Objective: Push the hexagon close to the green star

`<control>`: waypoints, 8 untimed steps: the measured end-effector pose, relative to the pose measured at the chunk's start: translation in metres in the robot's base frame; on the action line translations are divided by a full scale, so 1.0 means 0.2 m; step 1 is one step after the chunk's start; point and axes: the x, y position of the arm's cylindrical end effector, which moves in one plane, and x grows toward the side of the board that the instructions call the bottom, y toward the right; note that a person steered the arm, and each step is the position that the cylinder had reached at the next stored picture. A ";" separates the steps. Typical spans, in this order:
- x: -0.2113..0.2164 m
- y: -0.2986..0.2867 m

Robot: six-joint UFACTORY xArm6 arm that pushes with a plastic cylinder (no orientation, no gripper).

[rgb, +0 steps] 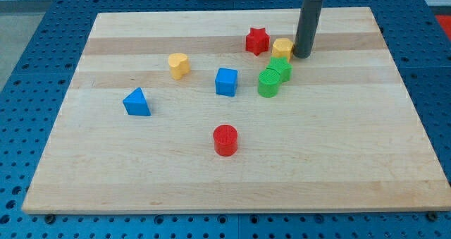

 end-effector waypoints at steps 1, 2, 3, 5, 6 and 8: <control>-0.08 0.01; -0.18 0.01; -0.20 0.01; -0.20 -0.05; -0.19 -0.09; -0.14 -0.09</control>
